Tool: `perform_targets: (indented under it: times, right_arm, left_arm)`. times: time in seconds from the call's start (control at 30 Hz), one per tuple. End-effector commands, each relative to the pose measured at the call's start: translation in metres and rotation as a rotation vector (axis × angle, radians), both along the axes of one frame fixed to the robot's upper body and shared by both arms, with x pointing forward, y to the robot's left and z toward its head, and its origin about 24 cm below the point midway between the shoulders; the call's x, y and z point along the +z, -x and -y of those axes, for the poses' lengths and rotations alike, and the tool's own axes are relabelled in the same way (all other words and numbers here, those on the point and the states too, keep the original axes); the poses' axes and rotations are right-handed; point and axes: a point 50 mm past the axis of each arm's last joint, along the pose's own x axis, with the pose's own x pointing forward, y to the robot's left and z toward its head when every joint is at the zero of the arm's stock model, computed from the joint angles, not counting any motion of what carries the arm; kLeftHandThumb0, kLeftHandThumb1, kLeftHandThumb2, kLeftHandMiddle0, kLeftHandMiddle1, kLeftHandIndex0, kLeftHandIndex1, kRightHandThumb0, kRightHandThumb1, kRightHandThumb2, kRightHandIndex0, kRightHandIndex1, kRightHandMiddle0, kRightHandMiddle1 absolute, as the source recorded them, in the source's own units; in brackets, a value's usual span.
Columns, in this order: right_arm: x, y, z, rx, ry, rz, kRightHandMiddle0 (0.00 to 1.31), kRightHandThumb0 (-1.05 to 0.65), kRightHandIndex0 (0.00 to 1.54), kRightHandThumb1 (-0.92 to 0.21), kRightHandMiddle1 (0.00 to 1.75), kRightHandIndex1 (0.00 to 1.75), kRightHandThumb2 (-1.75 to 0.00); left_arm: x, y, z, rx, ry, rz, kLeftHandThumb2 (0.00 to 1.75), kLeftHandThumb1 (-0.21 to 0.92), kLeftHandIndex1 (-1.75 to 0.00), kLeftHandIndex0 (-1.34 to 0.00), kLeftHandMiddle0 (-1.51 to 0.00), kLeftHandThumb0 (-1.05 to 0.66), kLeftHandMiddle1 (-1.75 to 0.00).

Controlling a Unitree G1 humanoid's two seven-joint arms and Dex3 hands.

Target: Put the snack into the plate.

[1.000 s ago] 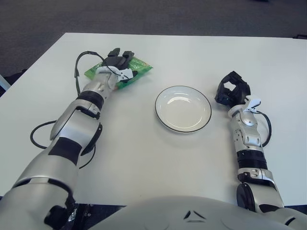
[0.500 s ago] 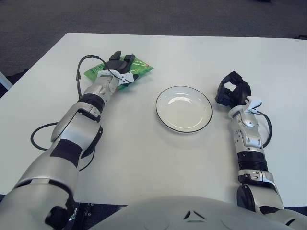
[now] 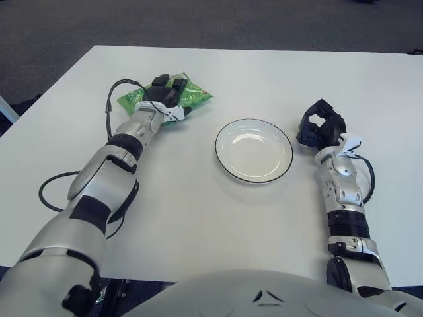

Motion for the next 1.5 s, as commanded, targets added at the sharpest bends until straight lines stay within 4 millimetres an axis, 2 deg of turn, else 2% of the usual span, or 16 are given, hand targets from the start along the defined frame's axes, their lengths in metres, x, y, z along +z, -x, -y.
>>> perform_targets:
  times: [0.0, 0.07, 0.13, 0.2, 0.23, 0.3, 0.33, 0.43, 0.47, 0.53, 0.63, 0.67, 0.83, 0.93, 1.17, 1.47]
  right_arm:
    - [-0.039, 0.022, 0.004, -0.027, -0.046, -0.143, 0.66, -0.5, 1.33, -0.26, 1.75, 1.75, -1.39]
    - [-0.039, 0.022, 0.004, -0.028, -0.045, -0.143, 0.66, -0.5, 1.33, -0.26, 1.75, 1.75, -1.39]
    - [-0.039, 0.023, 0.004, -0.029, -0.041, -0.145, 0.66, -0.5, 1.33, -0.26, 1.75, 1.75, -1.39]
    - [-0.039, 0.023, 0.005, -0.031, -0.04, -0.147, 0.66, -0.5, 1.33, -0.25, 1.75, 1.75, -1.39]
    - [-0.039, 0.023, 0.005, -0.031, -0.039, -0.147, 0.66, -0.5, 1.33, -0.25, 1.75, 1.75, -1.39]
    - [-0.039, 0.023, 0.005, -0.032, -0.038, -0.148, 0.67, -0.51, 1.33, -0.25, 1.75, 1.75, -1.39]
    - [-0.039, 0.023, 0.006, -0.033, -0.037, -0.148, 0.67, -0.51, 1.33, -0.25, 1.75, 1.75, -1.39]
    - [-0.039, 0.023, 0.006, -0.032, -0.034, -0.149, 0.67, -0.51, 1.33, -0.25, 1.75, 1.75, -1.4]
    - [-0.039, 0.023, 0.006, -0.031, -0.034, -0.149, 0.67, -0.51, 1.33, -0.25, 1.75, 1.75, -1.4]
    - [-0.039, 0.023, 0.006, -0.03, -0.033, -0.148, 0.67, -0.51, 1.34, -0.25, 1.75, 1.75, -1.4]
    - [-0.039, 0.023, 0.007, -0.029, -0.033, -0.146, 0.67, -0.51, 1.34, -0.25, 1.75, 1.75, -1.4]
    - [-0.039, 0.023, 0.007, -0.029, -0.033, -0.146, 0.67, -0.51, 1.34, -0.25, 1.75, 1.75, -1.4]
    - [-0.039, 0.023, 0.008, -0.024, -0.028, -0.152, 0.67, -0.51, 1.34, -0.25, 1.75, 1.75, -1.4]
    - [-0.039, 0.022, 0.008, -0.023, -0.028, -0.156, 0.67, -0.51, 1.34, -0.25, 1.75, 1.75, -1.4]
    - [-0.039, 0.022, 0.008, -0.023, -0.026, -0.163, 0.66, -0.51, 1.33, -0.25, 1.75, 1.75, -1.39]
    - [-0.039, 0.022, 0.008, -0.017, -0.022, -0.161, 0.66, -0.5, 1.33, -0.26, 1.75, 1.75, -1.39]
  left_arm:
    - [-0.031, 0.013, -0.011, 0.026, -0.068, -0.106, 0.46, 0.9, -0.91, 0.0, 0.0, -0.98, -1.31]
    - [-0.032, 0.014, -0.012, 0.03, -0.086, -0.105, 0.45, 0.86, -0.98, 0.0, 0.0, -0.94, -1.5]
    - [-0.034, 0.015, -0.014, 0.037, -0.102, -0.107, 0.58, 0.73, -1.13, 0.0, 0.0, -0.87, -1.62]
    - [-0.035, 0.015, -0.015, 0.041, -0.108, -0.108, 0.91, 0.42, -1.45, 0.0, 0.0, -0.63, -1.69]
    - [-0.036, 0.016, -0.016, 0.043, -0.109, -0.107, 1.02, 0.33, -1.54, 0.0, 0.0, -0.55, -1.71]
    - [-0.038, 0.017, -0.017, 0.052, -0.108, -0.103, 1.16, 0.24, -1.64, 0.0, 0.0, -0.4, -1.73]
    - [-0.039, 0.017, -0.018, 0.057, -0.107, -0.1, 1.26, 0.21, -1.68, -0.01, -0.03, -0.23, -1.74]
    - [-0.042, 0.02, -0.02, 0.078, -0.085, -0.082, 1.42, 0.17, -1.72, -0.06, -0.08, 0.03, -1.74]
    - [-0.043, 0.02, -0.02, 0.083, -0.076, -0.073, 1.44, 0.16, -1.73, -0.07, -0.1, 0.06, -1.74]
    - [-0.045, 0.022, -0.021, 0.089, -0.058, -0.057, 1.24, 0.35, -1.74, -0.16, -0.31, 0.27, -1.75]
    - [-0.047, 0.024, -0.023, 0.096, -0.038, -0.037, 1.22, 0.38, -1.74, -0.35, -0.46, 0.38, -1.75]
    - [-0.048, 0.025, -0.024, 0.099, -0.034, -0.033, 1.23, 0.38, -1.74, -0.38, -0.48, 0.4, -1.75]
    - [-0.051, 0.029, -0.028, 0.111, 0.025, -0.02, 1.33, 0.3, -1.75, -0.76, -0.6, 0.47, -1.75]
    - [-0.051, 0.03, -0.029, 0.11, 0.045, -0.016, 1.31, 0.32, -1.75, -0.87, -0.6, 0.47, -1.75]
    - [-0.052, 0.031, -0.03, 0.115, 0.042, -0.014, 1.48, 0.18, -1.75, -0.97, -0.72, 0.53, -1.75]
    - [-0.042, 0.026, -0.033, 0.111, 0.039, 0.013, 1.58, 0.1, -1.75, -1.07, -0.79, 0.56, -1.75]
